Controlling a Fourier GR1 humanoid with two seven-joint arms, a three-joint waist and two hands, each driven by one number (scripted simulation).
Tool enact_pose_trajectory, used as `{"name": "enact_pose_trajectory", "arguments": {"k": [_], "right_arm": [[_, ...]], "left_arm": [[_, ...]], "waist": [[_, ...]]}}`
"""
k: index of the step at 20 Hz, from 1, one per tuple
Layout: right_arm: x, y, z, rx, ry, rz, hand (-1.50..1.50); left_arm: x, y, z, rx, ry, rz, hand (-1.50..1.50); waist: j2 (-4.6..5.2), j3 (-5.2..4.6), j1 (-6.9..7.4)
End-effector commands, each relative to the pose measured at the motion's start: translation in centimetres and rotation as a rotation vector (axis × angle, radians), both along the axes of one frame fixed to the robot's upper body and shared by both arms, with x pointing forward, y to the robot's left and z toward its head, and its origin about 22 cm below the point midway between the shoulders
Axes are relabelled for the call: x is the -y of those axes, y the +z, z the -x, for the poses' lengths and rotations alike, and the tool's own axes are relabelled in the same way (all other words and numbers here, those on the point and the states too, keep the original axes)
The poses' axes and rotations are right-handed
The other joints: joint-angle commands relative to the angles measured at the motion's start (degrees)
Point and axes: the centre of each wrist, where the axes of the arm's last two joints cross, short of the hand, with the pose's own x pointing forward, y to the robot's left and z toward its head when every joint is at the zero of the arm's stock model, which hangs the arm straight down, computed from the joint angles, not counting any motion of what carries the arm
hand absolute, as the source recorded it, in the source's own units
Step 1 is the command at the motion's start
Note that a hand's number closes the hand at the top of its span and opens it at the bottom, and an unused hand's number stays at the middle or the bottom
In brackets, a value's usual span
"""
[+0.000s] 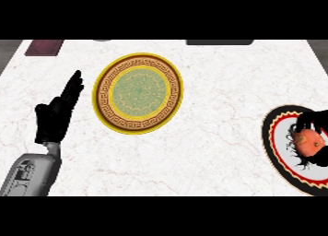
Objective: Pick the squash from the plate and place it in the plate
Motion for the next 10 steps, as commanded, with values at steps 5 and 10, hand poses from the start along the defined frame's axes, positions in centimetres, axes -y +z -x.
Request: {"name": "enact_pose_trajectory", "arguments": {"k": [5, 10], "right_arm": [[-11.6, -0.7, -1.9, 0.141, -0.383, -0.014, 1.50], [-19.1, 5.0, -2.2, 0.484, -0.370, -0.135, 1.50]], "left_arm": [[-0.4, -0.7, 0.8, -0.013, 0.038, 0.006, 0.00], [-0.1, -0.1, 0.5, -0.020, 0.018, -0.007, 0.00]], "waist": [[-1.11, -0.30, -1.39], [-0.84, -0.10, -1.20]]}}
